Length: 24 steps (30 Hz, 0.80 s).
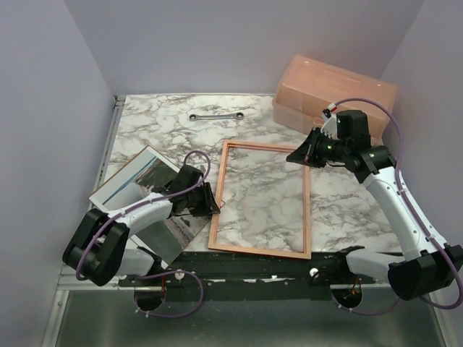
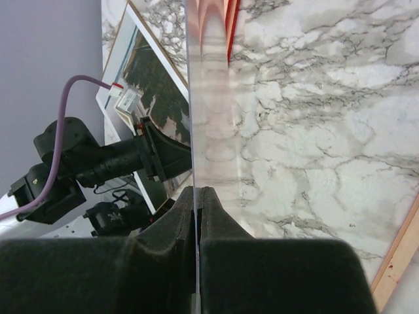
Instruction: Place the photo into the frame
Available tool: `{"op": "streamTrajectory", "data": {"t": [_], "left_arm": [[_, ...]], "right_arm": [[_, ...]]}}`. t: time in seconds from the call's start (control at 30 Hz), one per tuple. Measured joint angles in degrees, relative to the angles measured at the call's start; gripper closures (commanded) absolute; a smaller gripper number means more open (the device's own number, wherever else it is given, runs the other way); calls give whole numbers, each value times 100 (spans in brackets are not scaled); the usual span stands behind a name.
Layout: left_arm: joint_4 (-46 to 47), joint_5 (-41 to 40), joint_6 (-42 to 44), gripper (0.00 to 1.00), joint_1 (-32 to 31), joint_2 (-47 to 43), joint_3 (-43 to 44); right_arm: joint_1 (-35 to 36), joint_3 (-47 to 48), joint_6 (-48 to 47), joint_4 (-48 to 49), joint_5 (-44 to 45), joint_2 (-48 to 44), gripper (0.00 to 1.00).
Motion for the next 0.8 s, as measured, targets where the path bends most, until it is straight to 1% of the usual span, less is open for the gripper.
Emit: {"op": "streamTrajectory", "data": {"t": [0.27,0.3,0.4,0.47,0.67,0.77,0.8], "left_arm": [[103,-96,-133,80,-79,131,0],[101,-105,-142,84,-83,125,0],[83,-177,-177,90,-116,61,-11],[63,-221,-199,91,-120,-11,-46],[-188,-409,-234,91,-142,-308,-133],[-337,-503,-232,78,-142,-415,-144],[-363,-520,-234,71,-142,-444,-151]], "right_arm": [[0,-348,151,98,87,2,100],[-2,-348,168,111,105,2,100],[-2,-350,212,199,107,2,100],[-2,-369,232,289,101,2,100],[-42,-699,304,833,-267,26,100],[-50,-839,376,984,-402,101,100],[-63,-894,409,1049,-452,120,100]]}}
